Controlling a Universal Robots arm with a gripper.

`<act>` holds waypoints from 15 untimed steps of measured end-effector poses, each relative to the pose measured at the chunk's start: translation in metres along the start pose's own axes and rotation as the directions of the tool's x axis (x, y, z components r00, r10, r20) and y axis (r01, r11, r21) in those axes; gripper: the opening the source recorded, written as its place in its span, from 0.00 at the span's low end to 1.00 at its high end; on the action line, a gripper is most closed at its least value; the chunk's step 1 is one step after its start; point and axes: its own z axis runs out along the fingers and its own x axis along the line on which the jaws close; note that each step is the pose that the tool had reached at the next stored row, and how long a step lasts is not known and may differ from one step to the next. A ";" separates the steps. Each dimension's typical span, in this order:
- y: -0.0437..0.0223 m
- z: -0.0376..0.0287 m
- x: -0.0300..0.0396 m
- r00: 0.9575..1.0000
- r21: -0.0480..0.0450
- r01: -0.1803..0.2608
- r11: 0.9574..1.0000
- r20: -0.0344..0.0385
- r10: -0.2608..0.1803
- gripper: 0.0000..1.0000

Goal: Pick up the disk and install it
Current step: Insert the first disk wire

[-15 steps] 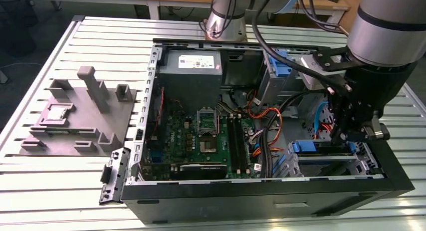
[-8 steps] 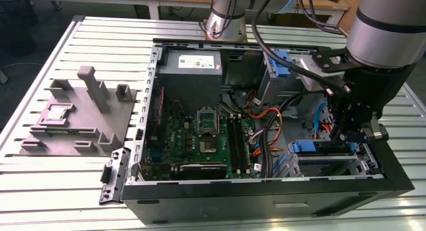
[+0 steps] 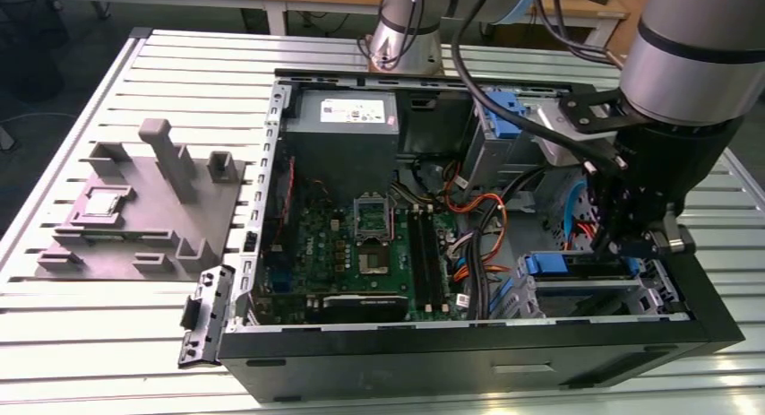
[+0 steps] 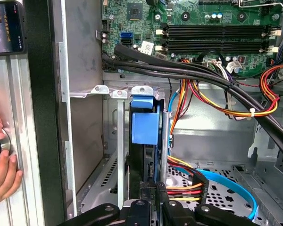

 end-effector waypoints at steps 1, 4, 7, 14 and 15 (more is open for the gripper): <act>0.0002 0.0007 -0.0001 1.000 0.000 0.000 1.000 0.000 0.000 0.16; 0.0006 0.0029 -0.0002 1.000 0.000 0.000 1.000 -0.001 0.000 0.16; 0.0008 0.0039 -0.0002 1.000 0.000 -0.001 1.000 -0.001 0.001 0.16; 0.0010 0.0048 -0.0003 1.000 0.000 -0.001 1.000 0.001 0.001 0.18; 0.0007 0.0036 -0.0002 1.000 0.000 -0.001 1.000 0.000 0.001 0.24</act>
